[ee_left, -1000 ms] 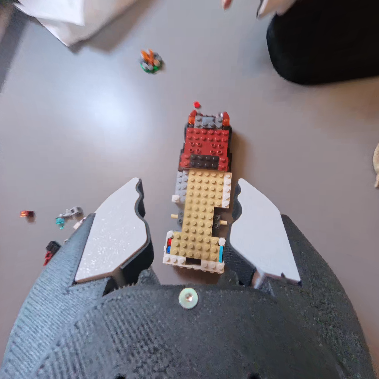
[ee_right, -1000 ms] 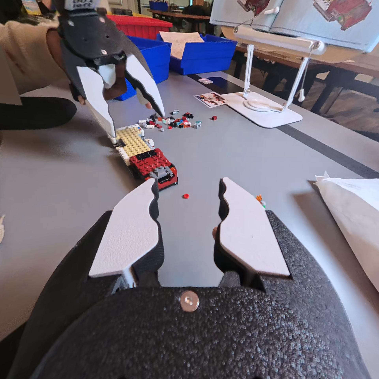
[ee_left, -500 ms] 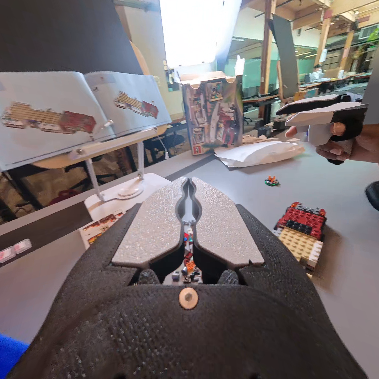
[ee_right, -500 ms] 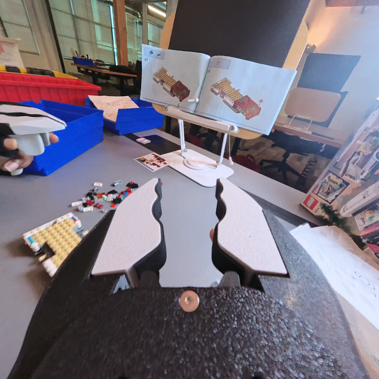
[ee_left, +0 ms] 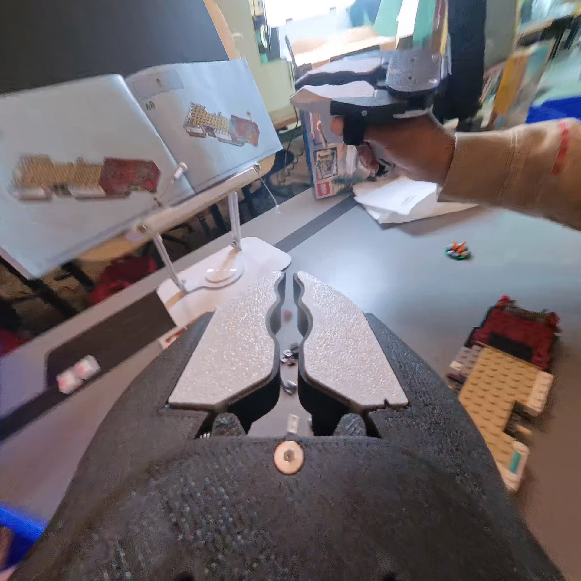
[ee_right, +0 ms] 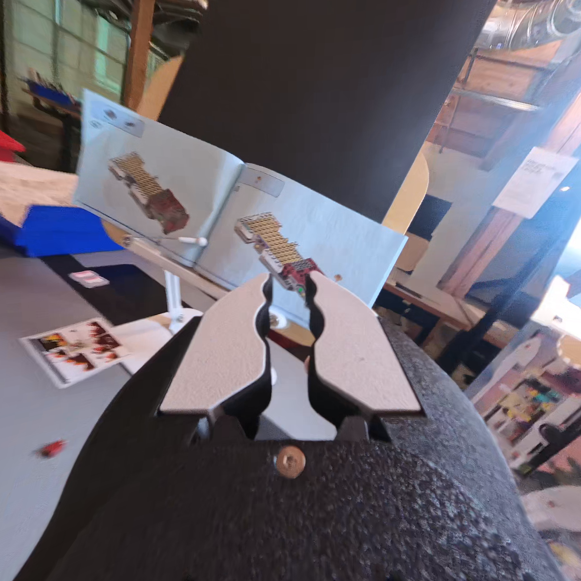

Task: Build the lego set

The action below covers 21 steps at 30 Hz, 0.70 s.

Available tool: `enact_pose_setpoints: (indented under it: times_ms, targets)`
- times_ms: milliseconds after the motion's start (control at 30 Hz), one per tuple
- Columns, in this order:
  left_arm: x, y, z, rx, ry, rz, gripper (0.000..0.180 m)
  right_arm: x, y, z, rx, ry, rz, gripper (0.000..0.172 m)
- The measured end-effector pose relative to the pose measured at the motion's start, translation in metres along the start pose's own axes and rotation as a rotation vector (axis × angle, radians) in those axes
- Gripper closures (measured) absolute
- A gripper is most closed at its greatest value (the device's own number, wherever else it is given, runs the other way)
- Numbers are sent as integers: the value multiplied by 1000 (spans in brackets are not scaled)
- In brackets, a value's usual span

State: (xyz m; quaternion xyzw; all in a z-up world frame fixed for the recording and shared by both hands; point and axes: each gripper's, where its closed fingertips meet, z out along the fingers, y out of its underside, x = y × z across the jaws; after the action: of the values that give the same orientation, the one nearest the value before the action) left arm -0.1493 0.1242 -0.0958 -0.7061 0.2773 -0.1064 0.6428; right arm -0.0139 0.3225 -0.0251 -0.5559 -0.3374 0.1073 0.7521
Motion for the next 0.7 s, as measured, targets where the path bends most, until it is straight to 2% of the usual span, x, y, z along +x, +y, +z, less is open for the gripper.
enact_pose_setpoints:
  times_ms: [100, 200, 333, 467, 567, 700]
  targets:
    - [-29, -27, 40, -173, -6, 165, 152, 22, 8, 39, -61, 41, -66, 125]
    - [-73, -43, 94, -276, -50, 269, 147, 40, 18, 65, -120, 66, -83, 107]
    - [-118, -17, 154, -445, -77, 358, 138, 48, 30, 82, -171, 53, -94, 92]
    - [-138, -4, 179, -458, -140, 437, 150, 49, 34, 87, -189, 28, -124, 91]
    - [-148, -4, 182, -433, -198, 505, 177, 49, 38, 91, -203, 19, -126, 90]
    - [-149, -5, 181, -398, -183, 484, 177, 48, 42, 94, -216, 21, -132, 90]
